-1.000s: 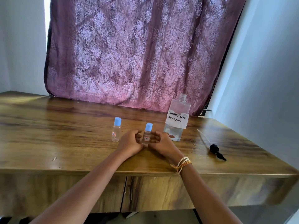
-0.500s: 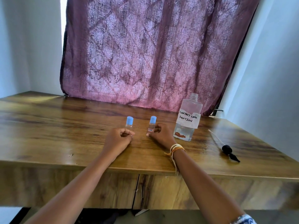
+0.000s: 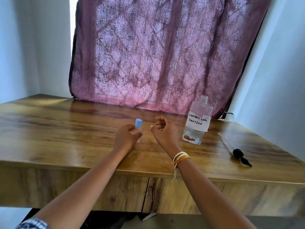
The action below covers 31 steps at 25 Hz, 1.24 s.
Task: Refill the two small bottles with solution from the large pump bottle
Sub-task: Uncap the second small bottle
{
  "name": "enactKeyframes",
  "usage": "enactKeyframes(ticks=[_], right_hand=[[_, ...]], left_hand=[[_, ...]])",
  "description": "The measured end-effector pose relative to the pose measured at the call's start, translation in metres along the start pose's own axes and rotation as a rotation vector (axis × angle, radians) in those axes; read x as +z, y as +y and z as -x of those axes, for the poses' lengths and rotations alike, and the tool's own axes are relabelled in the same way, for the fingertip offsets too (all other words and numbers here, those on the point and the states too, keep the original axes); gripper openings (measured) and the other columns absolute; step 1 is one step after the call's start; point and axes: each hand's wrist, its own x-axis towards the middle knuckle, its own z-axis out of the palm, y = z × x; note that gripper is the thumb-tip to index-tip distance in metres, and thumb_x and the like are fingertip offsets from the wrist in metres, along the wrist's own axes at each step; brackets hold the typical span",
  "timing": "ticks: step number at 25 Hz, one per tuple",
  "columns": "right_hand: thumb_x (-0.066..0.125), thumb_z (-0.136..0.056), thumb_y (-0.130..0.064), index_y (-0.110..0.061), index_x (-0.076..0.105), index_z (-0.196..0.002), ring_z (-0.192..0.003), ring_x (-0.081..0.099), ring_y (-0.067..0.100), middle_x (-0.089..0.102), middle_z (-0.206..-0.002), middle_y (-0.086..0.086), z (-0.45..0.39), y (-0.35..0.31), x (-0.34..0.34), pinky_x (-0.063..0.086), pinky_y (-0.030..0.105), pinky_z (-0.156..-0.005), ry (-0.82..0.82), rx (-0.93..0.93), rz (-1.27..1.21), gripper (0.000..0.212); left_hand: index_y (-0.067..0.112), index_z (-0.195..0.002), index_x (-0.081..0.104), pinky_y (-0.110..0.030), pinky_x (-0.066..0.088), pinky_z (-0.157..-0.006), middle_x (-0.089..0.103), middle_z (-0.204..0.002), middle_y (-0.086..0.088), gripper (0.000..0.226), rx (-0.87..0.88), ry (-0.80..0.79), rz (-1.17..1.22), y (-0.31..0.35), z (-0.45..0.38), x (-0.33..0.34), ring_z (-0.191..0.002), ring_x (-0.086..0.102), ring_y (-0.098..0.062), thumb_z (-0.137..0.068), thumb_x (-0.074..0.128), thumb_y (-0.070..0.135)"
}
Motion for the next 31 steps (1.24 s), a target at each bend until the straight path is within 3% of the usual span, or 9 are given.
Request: enactKeyframes(ticks=[2,6,12,16,20,22,24,29,31], right_hand=[[0.076,-0.076,-0.018,-0.016,0.065,-0.103,-0.082,0.064,0.009,0.069,-0.093,-0.001,-0.002,-0.013,0.005,0.054,0.021,-0.075,-0.101,-0.032,-0.061,0.028],[0.079,-0.075,-0.018,-0.013,0.072,-0.093,-0.076,0.061,0.005,0.067,-0.083,-0.006,0.002,-0.019,0.010,0.045,0.005,-0.064,-0.148,-0.079,0.052,0.020],[0.084,-0.069,-0.011,-0.012,0.073,-0.084,-0.066,0.057,-0.003,0.066,-0.077,-0.007,0.001,-0.021,0.009,0.042,0.000,-0.057,-0.152,-0.026,-0.003,0.019],[0.077,-0.074,0.003,-0.001,0.075,-0.092,-0.076,0.065,0.006,0.075,-0.096,0.012,-0.003,-0.022,0.002,0.050,0.007,-0.072,-0.289,-0.063,-0.092,0.019],[0.059,-0.078,0.015,-0.001,0.067,-0.113,-0.098,0.064,0.011,0.070,-0.112,0.012,-0.008,-0.012,-0.004,0.054,0.025,-0.089,-0.446,-0.067,-0.168,0.040],[0.071,-0.077,0.002,-0.012,0.066,-0.114,-0.092,0.063,0.012,0.068,-0.105,0.008,-0.006,-0.009,0.000,0.055,0.031,-0.087,-0.400,-0.039,-0.161,0.041],[0.082,-0.071,-0.009,-0.014,0.067,-0.109,-0.082,0.062,0.013,0.068,-0.094,0.016,-0.003,-0.006,0.003,0.057,0.034,-0.080,-0.287,0.005,-0.171,0.042],[0.063,-0.078,0.009,-0.007,0.062,-0.120,-0.087,0.069,0.016,0.073,-0.104,0.012,0.000,-0.009,-0.005,0.058,0.026,-0.075,-0.357,0.098,-0.346,0.045],[0.070,-0.078,0.003,-0.011,0.058,-0.127,-0.090,0.066,0.013,0.069,-0.111,0.009,0.002,-0.008,-0.003,0.057,0.024,-0.077,-0.396,0.092,-0.349,0.052]], left_hand=[[0.015,-0.078,0.066,-0.022,0.030,-0.054,0.060,-0.069,0.004,0.019,0.094,-0.026,-0.038,0.000,0.004,0.000,-0.070,0.059,-0.017,-0.076,0.075,0.032],[0.019,-0.085,0.069,-0.019,0.035,-0.053,0.066,-0.070,0.007,0.015,0.177,-0.123,0.016,-0.001,0.012,0.000,-0.059,0.054,-0.001,-0.075,0.076,0.028],[0.021,-0.070,0.068,-0.016,0.041,-0.050,0.070,-0.063,0.002,0.007,0.183,-0.193,0.121,0.001,0.016,-0.005,-0.052,0.058,0.000,-0.073,0.074,0.019],[0.018,-0.080,0.075,-0.016,0.048,-0.053,0.075,-0.071,-0.001,0.008,0.149,-0.282,0.236,-0.001,0.017,-0.007,-0.061,0.069,-0.005,-0.075,0.074,0.012],[0.019,-0.082,0.076,-0.017,0.045,-0.059,0.074,-0.070,0.007,0.019,0.139,-0.305,0.198,-0.008,0.009,-0.001,-0.061,0.062,0.003,-0.067,0.082,0.030],[0.017,-0.082,0.076,-0.019,0.046,-0.061,0.073,-0.070,0.008,0.023,0.136,-0.300,0.210,-0.011,0.008,0.001,-0.061,0.061,0.006,-0.064,0.083,0.031],[0.016,-0.083,0.076,-0.021,0.049,-0.063,0.075,-0.072,0.006,0.020,0.129,-0.294,0.212,-0.010,0.008,0.000,-0.064,0.064,0.004,-0.066,0.084,0.024],[0.023,-0.089,0.077,-0.031,0.056,-0.075,0.078,-0.082,0.005,0.039,0.079,-0.310,0.237,-0.009,0.010,-0.002,-0.080,0.073,-0.009,-0.055,0.081,0.041],[0.025,-0.086,0.077,-0.031,0.055,-0.074,0.078,-0.080,0.006,0.028,0.102,-0.305,0.231,-0.009,0.009,-0.001,-0.078,0.072,-0.006,-0.060,0.082,0.034]])
